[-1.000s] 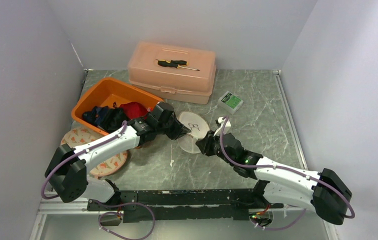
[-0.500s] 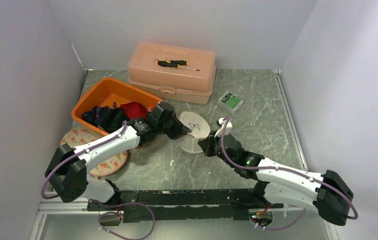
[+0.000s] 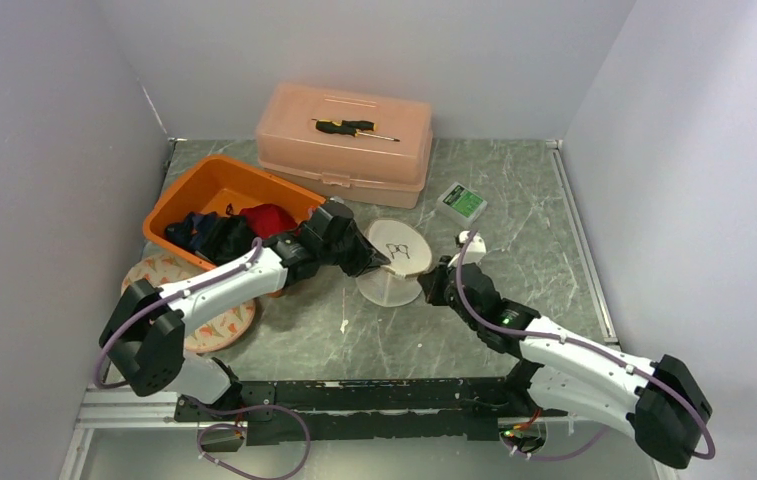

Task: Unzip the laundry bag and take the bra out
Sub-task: Unzip the laundry bag at the center of the board.

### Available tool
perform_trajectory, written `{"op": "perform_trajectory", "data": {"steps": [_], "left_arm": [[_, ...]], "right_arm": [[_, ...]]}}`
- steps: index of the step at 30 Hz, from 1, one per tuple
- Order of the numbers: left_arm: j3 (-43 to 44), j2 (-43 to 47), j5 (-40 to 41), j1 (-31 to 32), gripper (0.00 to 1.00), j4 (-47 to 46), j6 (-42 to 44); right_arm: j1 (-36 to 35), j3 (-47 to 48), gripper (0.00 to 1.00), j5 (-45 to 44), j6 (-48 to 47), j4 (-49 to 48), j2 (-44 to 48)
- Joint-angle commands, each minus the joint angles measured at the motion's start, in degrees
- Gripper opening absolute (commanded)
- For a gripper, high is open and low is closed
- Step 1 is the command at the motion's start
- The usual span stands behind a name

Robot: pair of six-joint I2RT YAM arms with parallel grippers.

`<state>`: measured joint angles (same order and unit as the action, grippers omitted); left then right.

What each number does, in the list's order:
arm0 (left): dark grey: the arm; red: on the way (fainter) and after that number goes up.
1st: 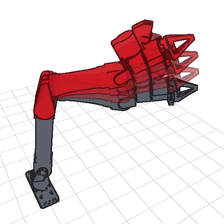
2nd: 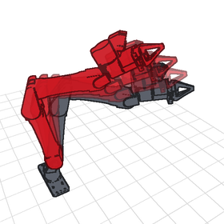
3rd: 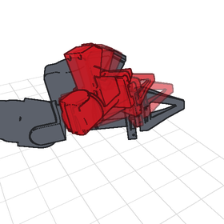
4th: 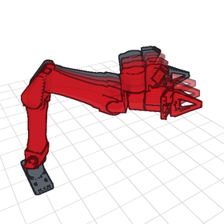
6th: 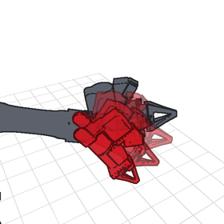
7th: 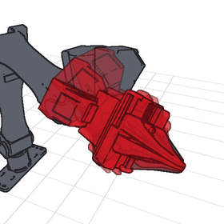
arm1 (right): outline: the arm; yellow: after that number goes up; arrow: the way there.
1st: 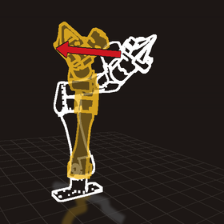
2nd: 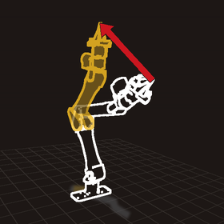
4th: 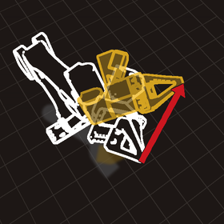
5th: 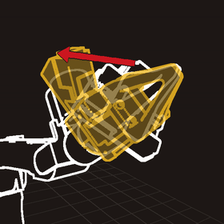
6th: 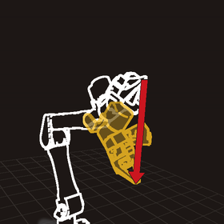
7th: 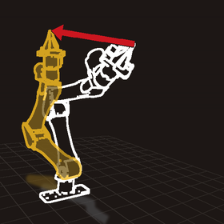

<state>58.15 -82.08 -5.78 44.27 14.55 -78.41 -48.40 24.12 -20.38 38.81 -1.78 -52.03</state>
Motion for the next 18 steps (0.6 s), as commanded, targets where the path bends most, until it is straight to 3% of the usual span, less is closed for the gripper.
{"op": "perform_trajectory", "data": {"steps": [1,7,14,18], "left_arm": [[2.65,-1.3,-3.23,-0.27,0.03,-0.43,6.62],[6.02,-2.9,-8.04,-1.57,0.03,-1.76,19.48],[9.96,-5.99,-17.28,-5.85,0.03,-5.9,27.82],[13.27,-10.66,-25.73,-8.04,0.1,-9.91,30.07]], "right_arm": [[4.25,-0.63,0.0,-0.82,-0.34,1.52,2.81],[0.73,-1.44,0.0,-1.51,-7.87,1.52,11.02],[-6.39,-0.54,0.0,-5.08,-10.63,7.77,17.03],[-10.52,-0.86,0.0,-7.84,-9.73,8.49,17.61]]}}
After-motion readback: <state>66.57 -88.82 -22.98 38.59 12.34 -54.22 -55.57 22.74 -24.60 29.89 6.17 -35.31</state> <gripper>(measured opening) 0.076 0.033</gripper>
